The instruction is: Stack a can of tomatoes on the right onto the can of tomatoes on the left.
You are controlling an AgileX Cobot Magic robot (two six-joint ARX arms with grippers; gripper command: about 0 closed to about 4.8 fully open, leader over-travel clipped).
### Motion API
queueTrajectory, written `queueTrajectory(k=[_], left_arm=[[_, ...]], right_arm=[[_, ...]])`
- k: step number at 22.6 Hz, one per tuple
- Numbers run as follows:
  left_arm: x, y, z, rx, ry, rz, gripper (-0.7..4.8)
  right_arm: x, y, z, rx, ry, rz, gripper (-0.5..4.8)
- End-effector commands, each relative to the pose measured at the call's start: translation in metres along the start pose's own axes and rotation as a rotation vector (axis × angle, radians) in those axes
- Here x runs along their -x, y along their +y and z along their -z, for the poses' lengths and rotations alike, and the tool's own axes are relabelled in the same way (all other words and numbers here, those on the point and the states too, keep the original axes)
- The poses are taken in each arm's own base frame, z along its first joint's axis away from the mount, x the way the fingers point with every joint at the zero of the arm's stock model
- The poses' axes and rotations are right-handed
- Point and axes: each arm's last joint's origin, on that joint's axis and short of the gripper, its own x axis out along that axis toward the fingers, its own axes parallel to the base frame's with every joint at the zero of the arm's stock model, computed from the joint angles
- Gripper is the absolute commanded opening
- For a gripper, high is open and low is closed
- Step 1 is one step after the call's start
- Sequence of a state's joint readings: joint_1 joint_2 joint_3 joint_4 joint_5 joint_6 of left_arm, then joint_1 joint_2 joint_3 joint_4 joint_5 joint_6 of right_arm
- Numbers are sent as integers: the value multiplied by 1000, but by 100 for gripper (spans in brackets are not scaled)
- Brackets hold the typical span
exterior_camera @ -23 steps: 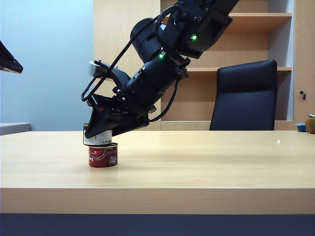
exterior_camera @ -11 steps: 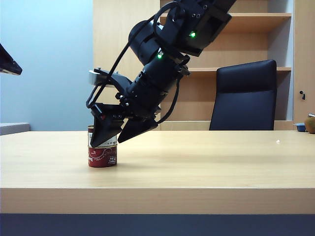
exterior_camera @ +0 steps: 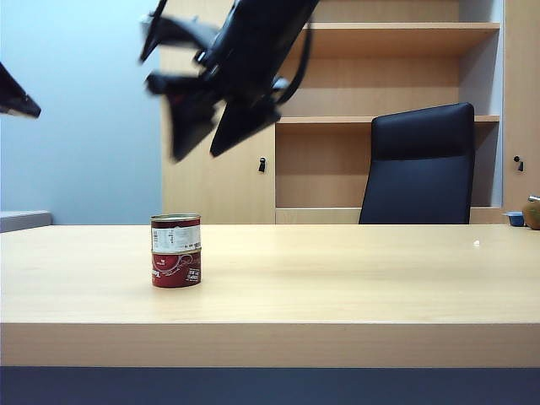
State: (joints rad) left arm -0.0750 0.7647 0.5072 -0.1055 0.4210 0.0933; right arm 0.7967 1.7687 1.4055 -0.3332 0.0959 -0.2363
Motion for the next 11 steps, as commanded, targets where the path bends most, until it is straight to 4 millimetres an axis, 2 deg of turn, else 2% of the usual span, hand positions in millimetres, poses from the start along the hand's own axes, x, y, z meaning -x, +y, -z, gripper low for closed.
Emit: queueTrajectory(k=[1,4,7,8,10,11], left_arm=[[5,1,-17,-8,-159,-62,-5],[14,1,-23,-6,-222,-185,-5],[26,1,-25,-16,-320,-345,-5],[28,1,-24,-23,-361,-368,-5],[32,-2,-16,-39,-433,-376,-5],[32,-2,-13,-41,-440,-375,-5]], right_arm=[[41,-6,12,-47,-61,35,-9],[77,-10,31,-130,-199,127,-9],[134,-13,71,-245,-435,260,-9],[146,-14,80,-270,-479,302,-9],[186,-12,107,-330,-587,431,-7],[197,-11,114,-344,-619,453,-7]])
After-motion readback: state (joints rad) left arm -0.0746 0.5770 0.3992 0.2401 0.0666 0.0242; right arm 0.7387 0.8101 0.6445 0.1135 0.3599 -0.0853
